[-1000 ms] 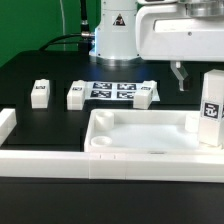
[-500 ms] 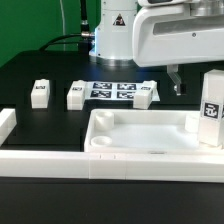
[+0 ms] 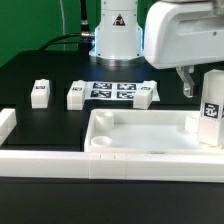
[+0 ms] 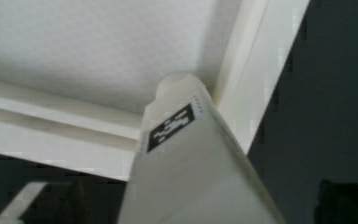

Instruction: Assemble desk

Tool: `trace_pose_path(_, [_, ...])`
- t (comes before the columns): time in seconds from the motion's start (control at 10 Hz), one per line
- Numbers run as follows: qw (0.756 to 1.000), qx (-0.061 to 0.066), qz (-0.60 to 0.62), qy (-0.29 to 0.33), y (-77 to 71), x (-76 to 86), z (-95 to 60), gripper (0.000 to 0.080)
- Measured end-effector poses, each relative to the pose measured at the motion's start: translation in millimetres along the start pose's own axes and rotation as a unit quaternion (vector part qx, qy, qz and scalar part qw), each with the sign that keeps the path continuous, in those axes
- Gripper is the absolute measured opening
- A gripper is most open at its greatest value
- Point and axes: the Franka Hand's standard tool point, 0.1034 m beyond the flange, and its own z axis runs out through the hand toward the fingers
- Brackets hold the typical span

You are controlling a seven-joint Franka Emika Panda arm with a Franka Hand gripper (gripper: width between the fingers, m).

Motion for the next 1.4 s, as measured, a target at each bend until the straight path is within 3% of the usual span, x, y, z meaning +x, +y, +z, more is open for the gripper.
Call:
trace_pose_path(0.3, [0.988,-0.016,-0.152,-0.003,1.1,0.5,-0.9,0.0649])
trace_pose_path(0.7, [0.976,-0.015,-0.219,-0.005,3.8,-1.0,0.3,0.0626])
trace_pose_path(0.8, [0.976,-0.015,-0.219,-0.005,3.9,-1.0,0.4,0.0396])
trace_pose_path(0.9, [0.976,-0.015,-0.219,-0.005,3.9,-1.1,0.5,0.0287])
trace_pose_path(1.2, [0.979,-0.015,-0.202,-0.005,3.8,-1.1,0.6,0.0288])
trace_pose_path(1.4, [0.995,-0.007,-0.096,-0.002,3.3,-1.3,1.1,0.0288])
